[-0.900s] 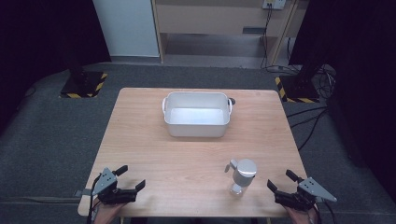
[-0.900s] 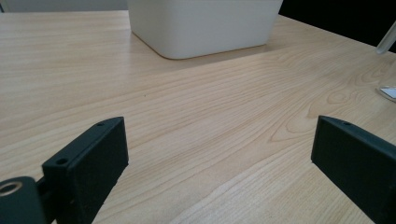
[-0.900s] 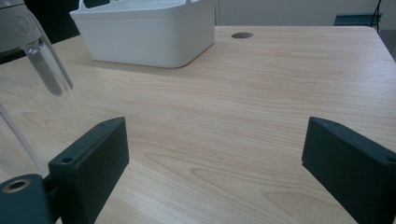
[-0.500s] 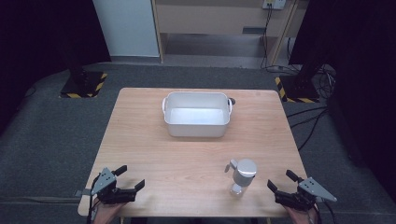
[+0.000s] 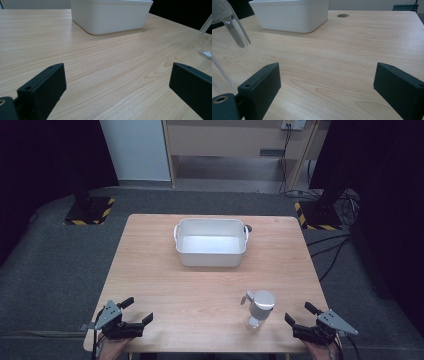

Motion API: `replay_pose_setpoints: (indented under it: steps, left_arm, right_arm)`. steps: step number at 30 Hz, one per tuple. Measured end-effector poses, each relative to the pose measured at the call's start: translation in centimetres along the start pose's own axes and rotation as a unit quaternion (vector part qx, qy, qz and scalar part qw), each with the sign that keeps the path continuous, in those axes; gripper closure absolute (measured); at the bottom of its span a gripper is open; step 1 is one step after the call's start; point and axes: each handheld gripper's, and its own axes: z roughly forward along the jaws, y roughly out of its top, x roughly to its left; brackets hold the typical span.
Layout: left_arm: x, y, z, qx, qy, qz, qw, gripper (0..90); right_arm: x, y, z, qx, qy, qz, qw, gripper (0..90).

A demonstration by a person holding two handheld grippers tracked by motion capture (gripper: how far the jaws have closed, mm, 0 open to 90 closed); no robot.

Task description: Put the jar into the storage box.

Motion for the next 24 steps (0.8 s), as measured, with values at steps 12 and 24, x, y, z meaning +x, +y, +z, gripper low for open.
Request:
replay_pose_setpoints:
  steps: [12, 24]
  left_arm:
    - [-0.1, -0.1, 0.1, 0.005, -0.001, 0.004, 1.0000, 0.0]
    - [-0.1, 0.0, 0.0, 0.004, 0.002, 0.005, 1.0000, 0.0]
  right_arm:
    - [0.4, 0.2, 0.2, 0.006, 0.007, -0.005, 0.9999, 7.7]
    - [0.6, 1.0, -0.2, 0.000, 0.009, -0.008, 0.9999, 7.3]
